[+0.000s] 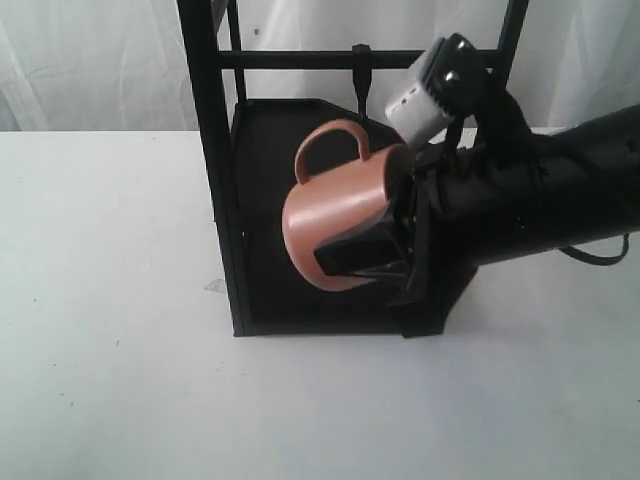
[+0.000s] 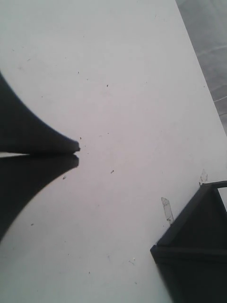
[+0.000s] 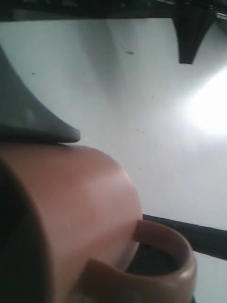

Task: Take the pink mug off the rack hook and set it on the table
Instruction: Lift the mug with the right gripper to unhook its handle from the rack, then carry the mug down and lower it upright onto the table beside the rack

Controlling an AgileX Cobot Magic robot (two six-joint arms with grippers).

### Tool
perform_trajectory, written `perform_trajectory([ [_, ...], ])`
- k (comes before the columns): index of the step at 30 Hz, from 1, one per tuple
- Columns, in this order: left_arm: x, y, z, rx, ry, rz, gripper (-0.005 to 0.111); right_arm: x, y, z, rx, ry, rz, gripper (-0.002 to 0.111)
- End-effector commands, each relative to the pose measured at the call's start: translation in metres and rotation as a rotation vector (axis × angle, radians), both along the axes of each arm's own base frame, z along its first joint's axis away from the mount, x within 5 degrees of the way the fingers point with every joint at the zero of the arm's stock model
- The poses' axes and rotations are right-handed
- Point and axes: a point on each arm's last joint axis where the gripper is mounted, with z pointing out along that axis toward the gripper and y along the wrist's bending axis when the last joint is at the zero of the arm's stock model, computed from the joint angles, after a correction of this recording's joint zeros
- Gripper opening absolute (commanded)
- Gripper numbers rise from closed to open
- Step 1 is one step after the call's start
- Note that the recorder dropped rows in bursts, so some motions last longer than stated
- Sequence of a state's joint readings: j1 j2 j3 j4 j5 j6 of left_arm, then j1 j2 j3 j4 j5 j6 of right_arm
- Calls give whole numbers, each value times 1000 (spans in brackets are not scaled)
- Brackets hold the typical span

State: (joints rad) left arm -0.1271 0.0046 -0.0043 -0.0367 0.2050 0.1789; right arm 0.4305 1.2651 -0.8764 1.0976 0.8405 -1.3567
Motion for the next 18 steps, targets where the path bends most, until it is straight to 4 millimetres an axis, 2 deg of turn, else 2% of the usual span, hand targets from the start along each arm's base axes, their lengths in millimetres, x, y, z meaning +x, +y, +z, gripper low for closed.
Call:
perform_trajectory([
  [1,0,0,-2,-3,6,4,0,-11,-7,-7,-129,112,48,0],
  [8,0,0,-2,-3,6,4,0,-17,-22,-21,-343,261,-3,0],
  [18,0,0,-2,-3,6,4,0,0,-61,-39,-754,243,-342,0],
])
